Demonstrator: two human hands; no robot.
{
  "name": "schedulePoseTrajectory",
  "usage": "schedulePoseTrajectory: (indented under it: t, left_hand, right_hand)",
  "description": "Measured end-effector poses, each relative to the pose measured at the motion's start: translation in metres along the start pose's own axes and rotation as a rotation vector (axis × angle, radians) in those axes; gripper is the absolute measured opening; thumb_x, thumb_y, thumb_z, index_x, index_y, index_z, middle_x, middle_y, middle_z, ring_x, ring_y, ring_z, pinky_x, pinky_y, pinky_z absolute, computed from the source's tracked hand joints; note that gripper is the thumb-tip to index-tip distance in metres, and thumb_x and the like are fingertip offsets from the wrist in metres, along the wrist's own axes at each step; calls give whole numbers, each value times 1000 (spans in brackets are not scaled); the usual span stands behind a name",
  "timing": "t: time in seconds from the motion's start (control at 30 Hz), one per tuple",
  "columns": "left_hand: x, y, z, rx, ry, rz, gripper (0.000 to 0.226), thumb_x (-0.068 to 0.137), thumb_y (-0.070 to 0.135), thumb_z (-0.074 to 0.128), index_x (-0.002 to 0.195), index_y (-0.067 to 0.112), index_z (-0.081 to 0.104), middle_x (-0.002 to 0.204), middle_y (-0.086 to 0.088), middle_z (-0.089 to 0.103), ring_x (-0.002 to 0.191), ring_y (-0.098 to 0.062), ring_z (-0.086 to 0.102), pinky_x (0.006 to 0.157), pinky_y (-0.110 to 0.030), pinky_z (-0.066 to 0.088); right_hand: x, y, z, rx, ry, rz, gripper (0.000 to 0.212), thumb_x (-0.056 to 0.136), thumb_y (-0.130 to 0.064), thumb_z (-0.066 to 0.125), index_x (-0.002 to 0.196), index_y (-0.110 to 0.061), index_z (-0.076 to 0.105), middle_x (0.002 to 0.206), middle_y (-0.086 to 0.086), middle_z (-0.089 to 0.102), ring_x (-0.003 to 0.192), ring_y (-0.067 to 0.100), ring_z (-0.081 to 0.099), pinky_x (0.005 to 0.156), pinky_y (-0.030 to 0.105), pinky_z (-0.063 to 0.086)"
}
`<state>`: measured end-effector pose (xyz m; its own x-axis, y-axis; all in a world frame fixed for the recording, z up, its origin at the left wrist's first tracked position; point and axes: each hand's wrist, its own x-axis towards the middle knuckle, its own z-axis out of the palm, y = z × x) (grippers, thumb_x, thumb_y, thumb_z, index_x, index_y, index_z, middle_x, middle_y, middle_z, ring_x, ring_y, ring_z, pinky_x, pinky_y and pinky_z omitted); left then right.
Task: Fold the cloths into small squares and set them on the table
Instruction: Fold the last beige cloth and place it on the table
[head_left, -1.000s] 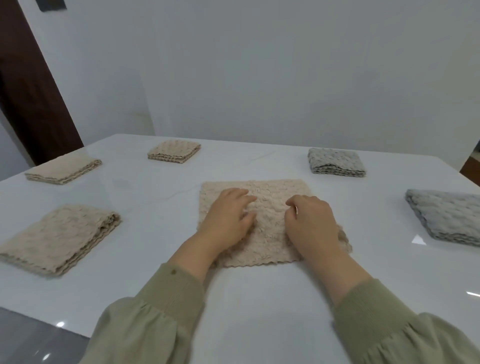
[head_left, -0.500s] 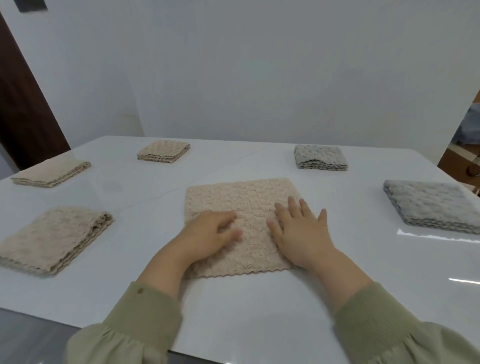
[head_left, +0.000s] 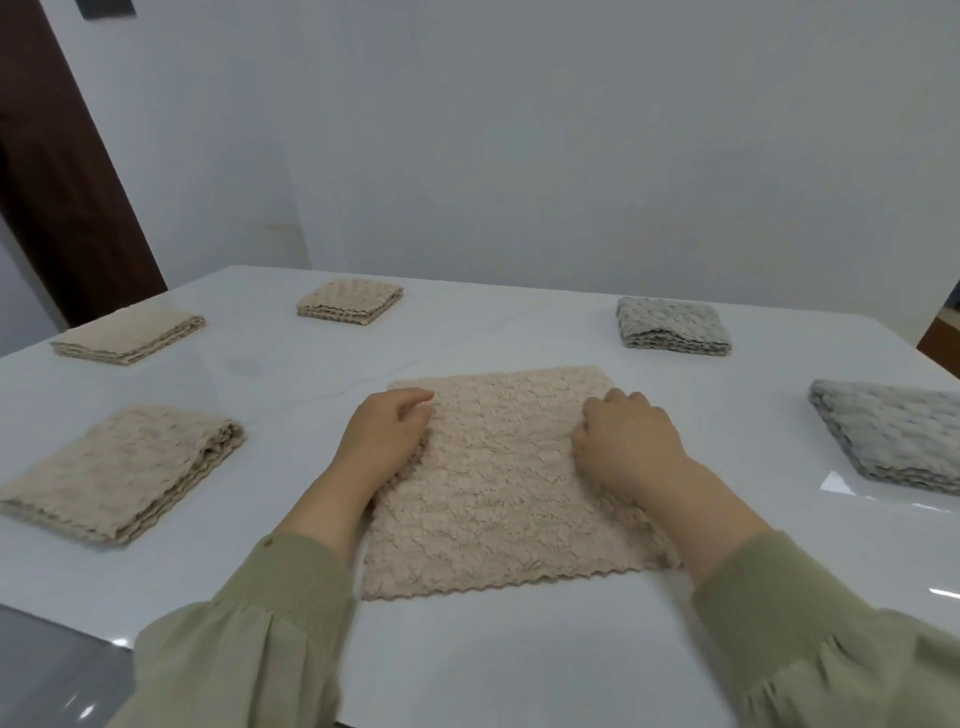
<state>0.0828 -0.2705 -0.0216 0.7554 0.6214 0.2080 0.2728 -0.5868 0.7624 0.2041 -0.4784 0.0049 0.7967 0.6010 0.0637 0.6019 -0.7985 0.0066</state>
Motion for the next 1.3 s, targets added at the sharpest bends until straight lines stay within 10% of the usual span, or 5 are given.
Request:
schedulePoseTrajectory:
  t: [0.37, 0.53, 0.73, 0.87, 1.3]
  left_hand:
    - [56, -27, 6, 302, 110, -112, 39, 90, 23, 49, 128, 19, 58, 130, -5, 56, 122, -24, 48, 99, -36, 42]
    - [69, -30, 10, 510, 87, -93, 39, 92, 30, 49, 129, 20, 56, 131, -5, 51, 122, -26, 43, 95, -36, 39]
    - [65, -25, 9, 338, 187, -89, 12, 86, 15, 52, 86, 21, 63, 94, 1, 62, 95, -23, 54, 76, -36, 46]
    - [59, -17, 8, 118, 266, -87, 21, 81, 3, 53, 73, 22, 52, 74, 10, 53, 74, -15, 49, 57, -26, 36]
    - [58, -13, 1, -73, 370, -134, 16, 85, 23, 63, 71, 18, 68, 69, 0, 64, 71, -20, 58, 62, -27, 41]
  right_hand:
    - [85, 23, 38, 320, 148, -44, 40, 98, -21, 33, 134, -9, 44, 136, 12, 51, 123, 30, 44, 104, 40, 35]
    - [90, 25, 42, 203, 5, -42, 52, 98, -20, 28, 149, -17, 20, 156, 3, 22, 142, 24, 18, 115, 50, 11]
    - [93, 24, 40, 225, 135, 0, 54, 88, -17, 43, 141, -17, 38, 131, 12, 47, 123, 33, 36, 109, 44, 24]
    - [93, 28, 40, 335, 305, -38, 29, 75, -3, 52, 100, -8, 64, 87, 5, 47, 89, 26, 39, 73, 32, 31]
    - [93, 43, 18, 583, 303, 202, 12, 71, -1, 56, 76, -4, 67, 78, 14, 66, 74, 27, 57, 58, 30, 43]
